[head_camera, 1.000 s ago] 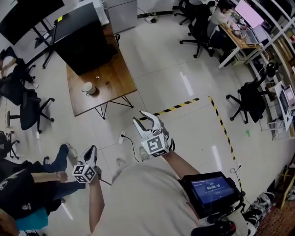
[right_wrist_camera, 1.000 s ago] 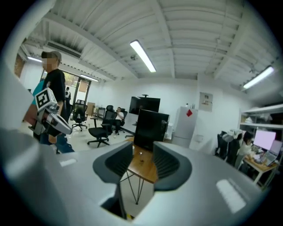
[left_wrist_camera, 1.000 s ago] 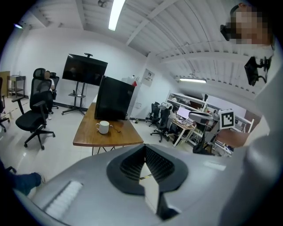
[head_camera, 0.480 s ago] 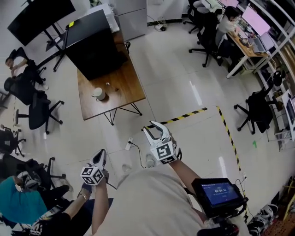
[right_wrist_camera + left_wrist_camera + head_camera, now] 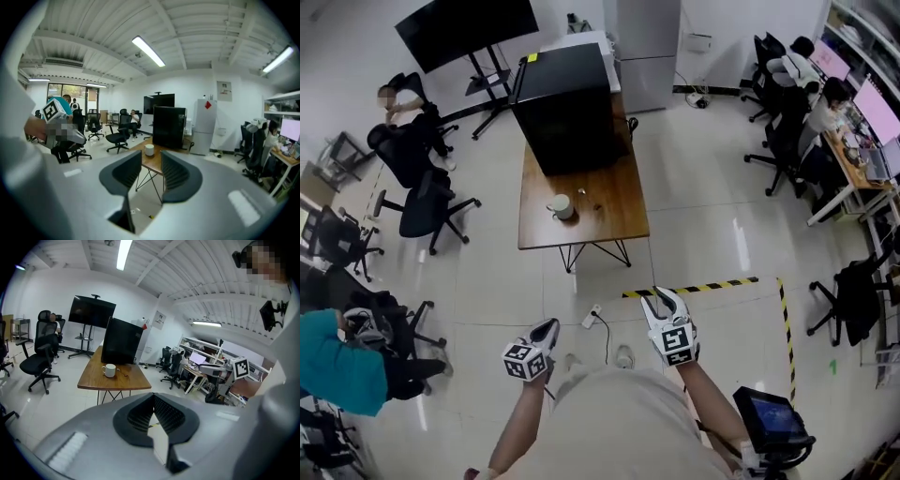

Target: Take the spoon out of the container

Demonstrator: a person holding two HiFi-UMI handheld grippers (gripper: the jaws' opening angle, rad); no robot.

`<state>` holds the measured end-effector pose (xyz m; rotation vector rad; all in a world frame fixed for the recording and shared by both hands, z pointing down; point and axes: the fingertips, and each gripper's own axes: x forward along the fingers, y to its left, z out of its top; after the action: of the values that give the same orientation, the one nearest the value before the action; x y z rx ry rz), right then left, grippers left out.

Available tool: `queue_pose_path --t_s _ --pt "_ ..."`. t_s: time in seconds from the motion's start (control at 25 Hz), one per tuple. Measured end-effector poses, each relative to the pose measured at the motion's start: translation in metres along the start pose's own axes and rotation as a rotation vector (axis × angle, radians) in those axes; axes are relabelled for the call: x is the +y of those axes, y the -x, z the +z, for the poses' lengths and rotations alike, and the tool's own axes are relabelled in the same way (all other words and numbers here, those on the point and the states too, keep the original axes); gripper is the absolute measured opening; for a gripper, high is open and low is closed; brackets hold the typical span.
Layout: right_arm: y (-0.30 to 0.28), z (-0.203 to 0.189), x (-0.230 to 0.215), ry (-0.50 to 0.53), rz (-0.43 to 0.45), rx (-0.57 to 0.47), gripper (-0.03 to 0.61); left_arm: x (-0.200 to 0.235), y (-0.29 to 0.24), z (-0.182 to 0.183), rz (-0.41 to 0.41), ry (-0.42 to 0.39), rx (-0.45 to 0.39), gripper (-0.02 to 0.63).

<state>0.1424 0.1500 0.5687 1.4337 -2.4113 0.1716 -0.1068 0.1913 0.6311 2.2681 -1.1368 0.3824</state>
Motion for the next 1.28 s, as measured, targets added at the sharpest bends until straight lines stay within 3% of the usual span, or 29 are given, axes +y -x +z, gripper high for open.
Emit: queue_pose_path --t_s 0.6,1.28 --pt "-0.015 0.005 0.013 -0.001 0.089 0.022 0.121 0.014 0.009 0.014 0.038 0.005 -0.026 -0.002" --pt "-0.008 -0.010 0.003 -0.021 0.116 0.065 0.120 0.032 0.028 -0.012 0.103 0.048 -0.003 -0.002"
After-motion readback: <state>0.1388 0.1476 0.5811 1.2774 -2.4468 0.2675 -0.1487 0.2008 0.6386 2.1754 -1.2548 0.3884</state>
